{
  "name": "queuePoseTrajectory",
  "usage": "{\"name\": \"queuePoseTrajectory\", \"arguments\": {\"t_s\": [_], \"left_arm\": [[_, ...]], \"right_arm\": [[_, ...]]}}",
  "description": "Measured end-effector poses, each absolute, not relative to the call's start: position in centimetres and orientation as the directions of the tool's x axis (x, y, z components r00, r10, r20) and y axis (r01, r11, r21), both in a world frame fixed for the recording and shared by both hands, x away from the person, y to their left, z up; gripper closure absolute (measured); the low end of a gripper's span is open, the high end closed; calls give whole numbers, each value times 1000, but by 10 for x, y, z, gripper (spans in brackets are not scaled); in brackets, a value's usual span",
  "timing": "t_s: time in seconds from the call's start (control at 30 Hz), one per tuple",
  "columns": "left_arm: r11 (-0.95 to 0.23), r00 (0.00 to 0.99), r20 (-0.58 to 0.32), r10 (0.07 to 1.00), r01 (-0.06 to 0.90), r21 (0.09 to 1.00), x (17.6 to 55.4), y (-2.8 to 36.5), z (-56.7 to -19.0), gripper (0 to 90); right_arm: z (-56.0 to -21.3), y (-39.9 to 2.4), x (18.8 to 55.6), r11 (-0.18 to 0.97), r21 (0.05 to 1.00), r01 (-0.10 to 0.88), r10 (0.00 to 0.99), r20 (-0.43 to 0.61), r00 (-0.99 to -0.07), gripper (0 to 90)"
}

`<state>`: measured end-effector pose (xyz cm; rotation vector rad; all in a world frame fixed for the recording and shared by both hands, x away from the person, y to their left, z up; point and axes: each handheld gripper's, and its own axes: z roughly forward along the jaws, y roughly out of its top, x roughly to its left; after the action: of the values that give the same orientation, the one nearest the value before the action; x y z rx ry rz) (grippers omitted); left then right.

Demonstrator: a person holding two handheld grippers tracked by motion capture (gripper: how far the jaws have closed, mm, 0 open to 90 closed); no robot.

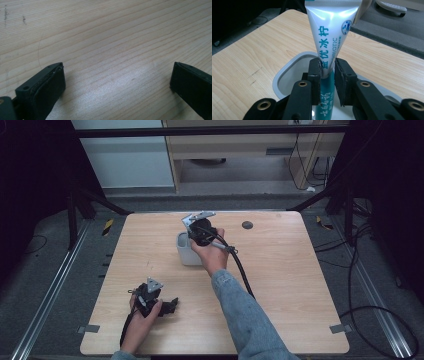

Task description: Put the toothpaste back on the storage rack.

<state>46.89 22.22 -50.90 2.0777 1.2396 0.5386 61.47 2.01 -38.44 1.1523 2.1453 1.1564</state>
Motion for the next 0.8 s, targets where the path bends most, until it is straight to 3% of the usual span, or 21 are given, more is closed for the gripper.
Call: {"name": "queuePoseTrajectory", "arguments": {"t_s": [0.8], "left_arm": [[-349,476,21,879,613,709,465,221,-509,0]], "right_arm": [[-361,-1,594,369,823,432,809,-55,-586,761]]}}
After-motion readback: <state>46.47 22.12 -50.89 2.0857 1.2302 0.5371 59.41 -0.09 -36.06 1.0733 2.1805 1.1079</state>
